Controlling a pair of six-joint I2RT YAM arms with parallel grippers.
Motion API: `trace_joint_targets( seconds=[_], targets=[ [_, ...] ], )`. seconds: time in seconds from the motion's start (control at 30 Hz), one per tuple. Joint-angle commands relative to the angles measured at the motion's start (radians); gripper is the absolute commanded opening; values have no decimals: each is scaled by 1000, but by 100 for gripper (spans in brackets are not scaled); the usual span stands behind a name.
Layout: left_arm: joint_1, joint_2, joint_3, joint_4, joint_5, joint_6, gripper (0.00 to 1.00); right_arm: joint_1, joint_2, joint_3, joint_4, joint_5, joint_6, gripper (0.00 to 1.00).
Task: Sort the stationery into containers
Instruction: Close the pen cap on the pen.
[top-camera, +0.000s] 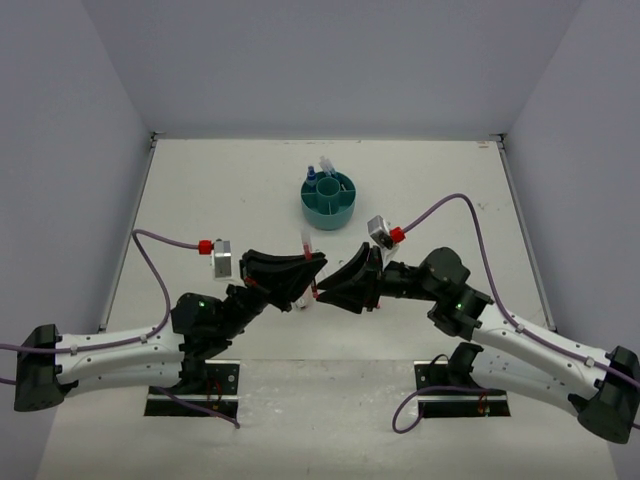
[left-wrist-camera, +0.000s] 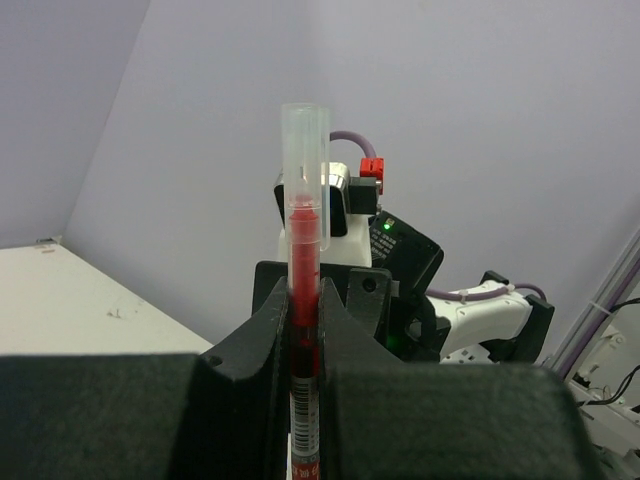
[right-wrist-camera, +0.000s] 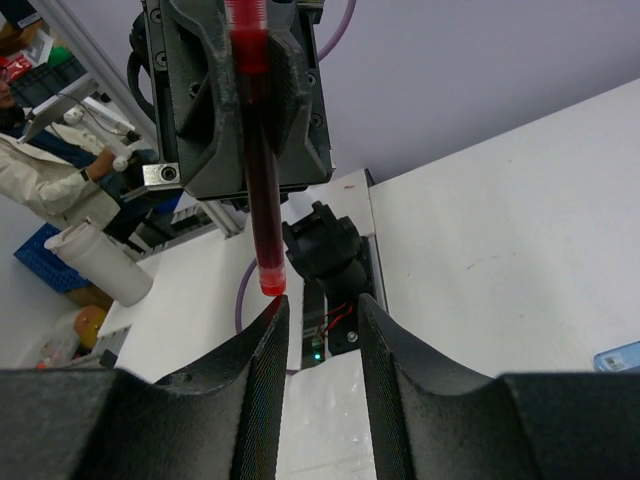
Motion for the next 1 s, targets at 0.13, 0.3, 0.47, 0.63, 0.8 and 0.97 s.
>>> trace_joint_targets(
  seconds=[0.13, 0.3, 0.47, 0.63, 0.8, 0.97],
  targets=[
    [-3, 30, -17, 84, 23, -5, 0, 6, 27, 79, 94, 10, 22, 35],
    [-3, 11, -32, 78, -2, 28, 0, 5, 24, 78, 106, -43, 37, 35],
    [-3, 17, -30, 60, 10, 33, 0, 6, 3, 80, 64, 31, 32, 35],
    [-3, 5, 39, -116, 85, 77, 0, -1, -120, 81, -148, 421, 7, 34],
    [-3, -41, 22, -234, 208, 121, 0, -12, -222, 164, -309, 490, -69, 34],
    [-3, -63, -3, -282, 216, 156, 0, -12, -183, 287, -379, 205, -141, 54]
  ],
)
